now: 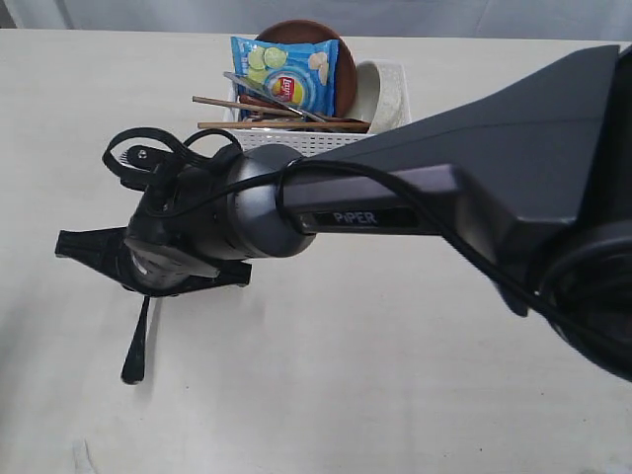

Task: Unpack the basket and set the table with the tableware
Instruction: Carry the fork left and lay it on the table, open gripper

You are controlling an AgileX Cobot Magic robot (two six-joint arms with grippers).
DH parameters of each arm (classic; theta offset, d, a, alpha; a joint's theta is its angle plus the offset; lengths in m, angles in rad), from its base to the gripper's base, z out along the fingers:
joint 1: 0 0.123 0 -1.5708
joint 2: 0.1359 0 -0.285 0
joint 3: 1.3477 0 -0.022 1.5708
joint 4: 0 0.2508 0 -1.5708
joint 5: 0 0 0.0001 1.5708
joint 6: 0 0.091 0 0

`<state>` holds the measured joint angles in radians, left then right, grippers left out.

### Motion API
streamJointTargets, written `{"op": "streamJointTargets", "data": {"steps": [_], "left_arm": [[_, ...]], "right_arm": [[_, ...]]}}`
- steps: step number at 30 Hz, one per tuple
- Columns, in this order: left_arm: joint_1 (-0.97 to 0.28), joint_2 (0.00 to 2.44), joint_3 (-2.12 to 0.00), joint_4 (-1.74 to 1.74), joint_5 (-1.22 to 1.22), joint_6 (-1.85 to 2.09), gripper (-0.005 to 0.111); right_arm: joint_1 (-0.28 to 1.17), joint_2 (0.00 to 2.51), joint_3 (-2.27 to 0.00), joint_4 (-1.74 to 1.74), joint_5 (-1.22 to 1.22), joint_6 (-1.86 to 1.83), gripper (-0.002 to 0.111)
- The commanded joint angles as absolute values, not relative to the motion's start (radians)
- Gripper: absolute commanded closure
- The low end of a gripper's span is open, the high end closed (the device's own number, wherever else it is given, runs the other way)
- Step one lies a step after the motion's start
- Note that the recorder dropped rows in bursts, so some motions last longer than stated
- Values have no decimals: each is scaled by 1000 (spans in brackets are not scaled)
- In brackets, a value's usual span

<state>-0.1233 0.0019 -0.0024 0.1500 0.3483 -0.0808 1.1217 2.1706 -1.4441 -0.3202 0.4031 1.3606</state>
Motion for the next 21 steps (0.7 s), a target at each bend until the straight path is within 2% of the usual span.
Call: {"op": "streamJointTargets", "data": {"steps": [1,21], "left_arm": [[-128,0,0,148,348,-83,107],[-128,0,0,148,348,-83,107]], "right_arm": [[1119,2168,-1440,-401,421,1418,109],[1121,2206,-1440,-443,402,1487,108]]}}
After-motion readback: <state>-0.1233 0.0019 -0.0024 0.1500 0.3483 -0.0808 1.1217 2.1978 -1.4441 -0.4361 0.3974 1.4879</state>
